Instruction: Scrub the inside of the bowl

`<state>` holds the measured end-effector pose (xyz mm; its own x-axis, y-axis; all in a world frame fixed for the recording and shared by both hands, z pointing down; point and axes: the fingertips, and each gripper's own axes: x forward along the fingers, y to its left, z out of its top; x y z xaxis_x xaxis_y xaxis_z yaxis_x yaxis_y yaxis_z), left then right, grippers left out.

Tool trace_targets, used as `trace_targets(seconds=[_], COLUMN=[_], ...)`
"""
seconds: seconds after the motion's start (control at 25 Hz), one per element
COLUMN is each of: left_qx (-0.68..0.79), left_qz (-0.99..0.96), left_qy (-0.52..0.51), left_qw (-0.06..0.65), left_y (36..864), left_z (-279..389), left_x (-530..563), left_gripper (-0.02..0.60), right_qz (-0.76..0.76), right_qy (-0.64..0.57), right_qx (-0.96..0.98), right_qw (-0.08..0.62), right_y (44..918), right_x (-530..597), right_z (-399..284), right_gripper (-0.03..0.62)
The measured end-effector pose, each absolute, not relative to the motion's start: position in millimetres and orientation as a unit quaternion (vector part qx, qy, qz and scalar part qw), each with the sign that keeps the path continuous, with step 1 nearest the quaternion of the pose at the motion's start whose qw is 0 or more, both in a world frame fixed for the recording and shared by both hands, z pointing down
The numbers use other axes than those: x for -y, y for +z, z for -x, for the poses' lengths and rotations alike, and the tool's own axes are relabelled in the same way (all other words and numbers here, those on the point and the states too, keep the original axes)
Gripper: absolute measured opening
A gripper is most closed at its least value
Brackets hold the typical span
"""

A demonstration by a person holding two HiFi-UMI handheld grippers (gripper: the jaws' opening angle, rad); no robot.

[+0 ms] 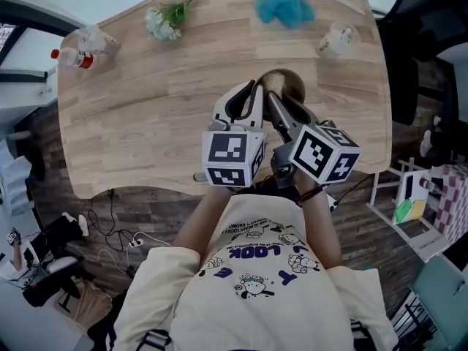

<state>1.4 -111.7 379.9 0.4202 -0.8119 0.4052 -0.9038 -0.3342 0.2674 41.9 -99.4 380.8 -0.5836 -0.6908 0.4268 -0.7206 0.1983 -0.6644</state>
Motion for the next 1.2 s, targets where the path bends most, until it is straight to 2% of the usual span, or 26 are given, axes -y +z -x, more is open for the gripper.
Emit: trace_targets(seconds=[0.24, 0.4, 0.48, 0.88, 1.2], left_qx=[0.528, 0.53, 0.533, 0.539, 0.54], left_qz=[-0.813, -0.813, -0.81, -0.802, -0.8], left_qy=[0.088, 0.086, 0.086, 0.094, 0.104], left_qw=[0.229, 0.227, 0.23, 0.239, 0.239], left_y=[376.6, 375.2, 376.3, 378.4, 380.3], left_z=[-3.6, -2.8, -1.0, 5.4, 5.7], left_x=[113.2, 114.4, 114.1, 112.0, 108.3], left_gripper=[0.055, 0.055, 0.054, 0.055, 0.055], right_qz=[-0.429, -0.432, -0.439, -0.475, -0.514], right_qy=[0.537, 0.565, 0.548, 0.352, 0.187], right_qx=[0.718, 0.691, 0.706, 0.789, 0.782], right_qw=[-0.109, -0.127, -0.093, 0.168, 0.297], right_y=[373.6, 377.5, 379.2, 398.6, 398.1], right_x=[104.7, 103.3, 102.3, 98.2, 101.3], right_z=[-48.8, -50.6, -47.9, -45.8, -58.6], right_gripper=[0.074, 0.072, 0.072, 0.071, 0.071])
